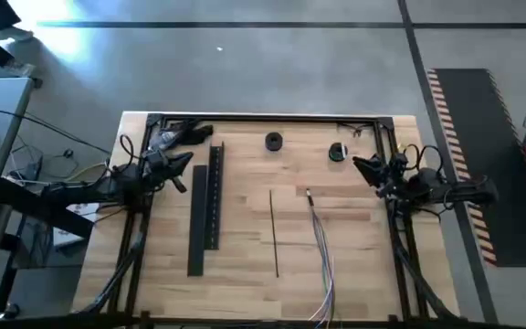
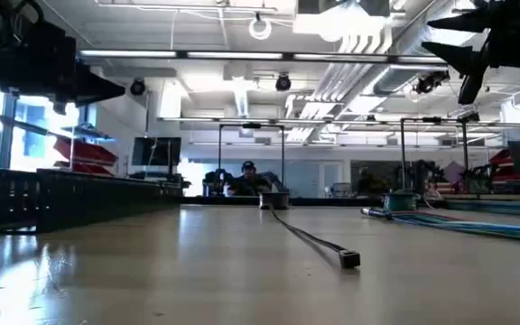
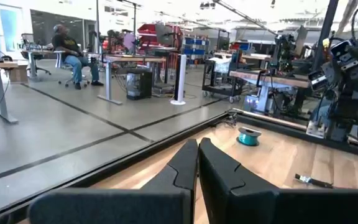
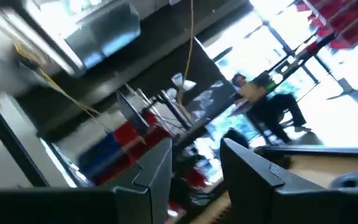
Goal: Ziptie cables
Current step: Wrap the black zip tie on the cable
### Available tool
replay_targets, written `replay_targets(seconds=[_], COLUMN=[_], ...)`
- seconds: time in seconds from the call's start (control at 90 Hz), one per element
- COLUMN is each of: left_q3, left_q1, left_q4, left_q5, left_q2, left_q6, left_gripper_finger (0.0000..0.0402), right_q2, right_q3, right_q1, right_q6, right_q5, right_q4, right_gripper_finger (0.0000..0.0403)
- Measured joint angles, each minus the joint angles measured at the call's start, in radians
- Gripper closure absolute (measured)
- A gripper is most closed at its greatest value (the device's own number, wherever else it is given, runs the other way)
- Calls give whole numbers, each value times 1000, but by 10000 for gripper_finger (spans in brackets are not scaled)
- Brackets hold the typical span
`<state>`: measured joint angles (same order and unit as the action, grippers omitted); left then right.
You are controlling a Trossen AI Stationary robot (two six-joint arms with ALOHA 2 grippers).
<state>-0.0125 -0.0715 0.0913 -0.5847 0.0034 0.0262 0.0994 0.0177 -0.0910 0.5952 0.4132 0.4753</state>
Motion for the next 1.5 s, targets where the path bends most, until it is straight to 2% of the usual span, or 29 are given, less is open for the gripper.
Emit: replay_targets(seconds=[0.156,0.267,0.333,0.489,0.6,0.689,0.878,1.078,1.267,1.389,1.5], left_q3=[0,0,0,0,0,0,0,0,0,0,0], left_q1=[0,0,0,0,0,0,0,0,0,0,0], left_q4=[47,47,48,70,66,64,64,59,54,54,54], left_q5=[-1,-2,-2,-2,-3,-2,-2,55,139,203,298], left_q2=[0,0,0,0,0,0,0,0,0,0,0], left_q6=[-60,-88,-88,-83,-83,-68,-54,-11,-11,-10,-5], left_gripper_finger=[401,401,401,401,401,401,401,401,401,401,401], right_q2=[181,377,500,771,946,1077,1319,1503,1603,1624,1625], right_q3=[30,133,234,520,688,763,826,848,849,850,850], right_q1=[0,0,0,6,45,76,130,157,163,163,162], right_q6=[46,53,53,82,165,189,224,331,368,418,452], right_q5=[-74,-89,-95,-148,-202,-255,-318,-299,-260,-238,-229], right_q4=[9,-96,-213,-610,-871,-979,-1014,-1016,-1000,-1003,-1019], right_gripper_finger=[281,281,281,270,244,215,169,167,168,191,244])
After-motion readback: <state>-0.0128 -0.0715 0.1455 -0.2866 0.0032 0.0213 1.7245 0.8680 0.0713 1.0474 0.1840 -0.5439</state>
